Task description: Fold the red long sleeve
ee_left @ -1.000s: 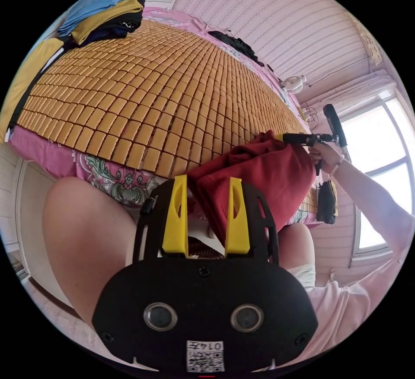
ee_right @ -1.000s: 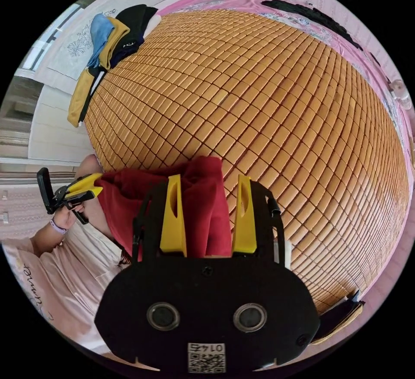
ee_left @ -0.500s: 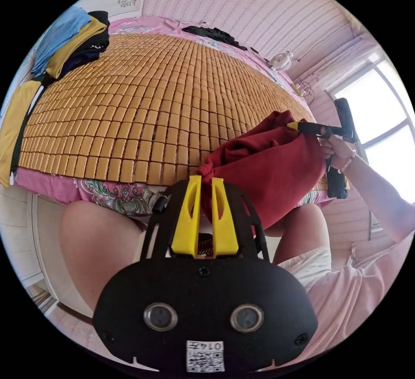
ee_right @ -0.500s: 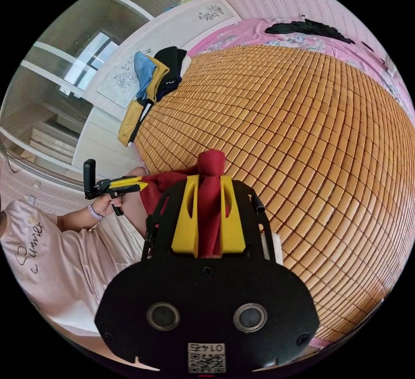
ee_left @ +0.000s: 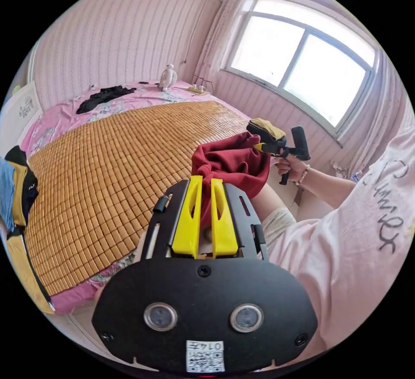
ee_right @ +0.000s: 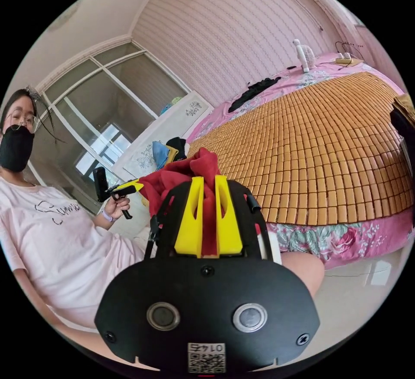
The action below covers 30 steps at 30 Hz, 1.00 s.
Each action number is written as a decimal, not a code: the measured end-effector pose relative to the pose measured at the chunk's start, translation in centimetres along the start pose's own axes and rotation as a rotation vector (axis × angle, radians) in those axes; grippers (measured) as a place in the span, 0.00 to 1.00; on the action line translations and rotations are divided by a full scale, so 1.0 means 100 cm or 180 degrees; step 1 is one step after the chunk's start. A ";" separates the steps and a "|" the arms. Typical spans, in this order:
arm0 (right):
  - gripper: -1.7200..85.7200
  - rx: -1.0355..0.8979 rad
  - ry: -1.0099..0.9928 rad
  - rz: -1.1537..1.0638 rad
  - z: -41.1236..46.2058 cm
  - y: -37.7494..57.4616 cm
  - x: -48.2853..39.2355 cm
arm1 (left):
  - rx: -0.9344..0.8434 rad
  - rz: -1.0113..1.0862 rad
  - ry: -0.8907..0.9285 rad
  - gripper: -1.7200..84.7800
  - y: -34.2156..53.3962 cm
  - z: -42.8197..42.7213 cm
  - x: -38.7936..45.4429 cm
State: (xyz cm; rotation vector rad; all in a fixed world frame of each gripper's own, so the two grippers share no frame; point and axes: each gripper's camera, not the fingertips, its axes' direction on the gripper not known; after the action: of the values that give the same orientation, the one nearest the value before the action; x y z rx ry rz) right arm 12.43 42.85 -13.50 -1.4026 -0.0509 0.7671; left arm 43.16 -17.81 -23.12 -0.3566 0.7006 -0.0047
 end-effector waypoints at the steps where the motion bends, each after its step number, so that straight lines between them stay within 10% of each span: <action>1: 0.06 0.0064 -0.0006 -0.0006 -0.009 0.007 0.003 | 0.0048 0.0136 0.0064 0.06 -0.020 0.003 0.012; 17: 0.06 0.1876 0.1083 -0.0084 -0.324 0.124 0.069 | 0.0597 0.1996 0.1686 0.04 -0.338 0.173 0.228; 23: 0.12 0.1271 0.1928 0.0728 -0.425 -0.057 0.169 | 0.0290 0.0618 0.2687 0.05 -0.453 0.354 0.238; 30: 0.13 0.0732 0.2867 0.0899 -0.346 -0.056 0.251 | -0.0842 -0.0583 0.1297 0.06 -0.490 0.620 0.221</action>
State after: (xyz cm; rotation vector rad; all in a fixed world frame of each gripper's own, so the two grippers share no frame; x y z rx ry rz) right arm 50.15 26.03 -25.80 -1.4342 0.9202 0.2932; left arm 104.85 -46.76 22.59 -0.6844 1.0733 -0.1633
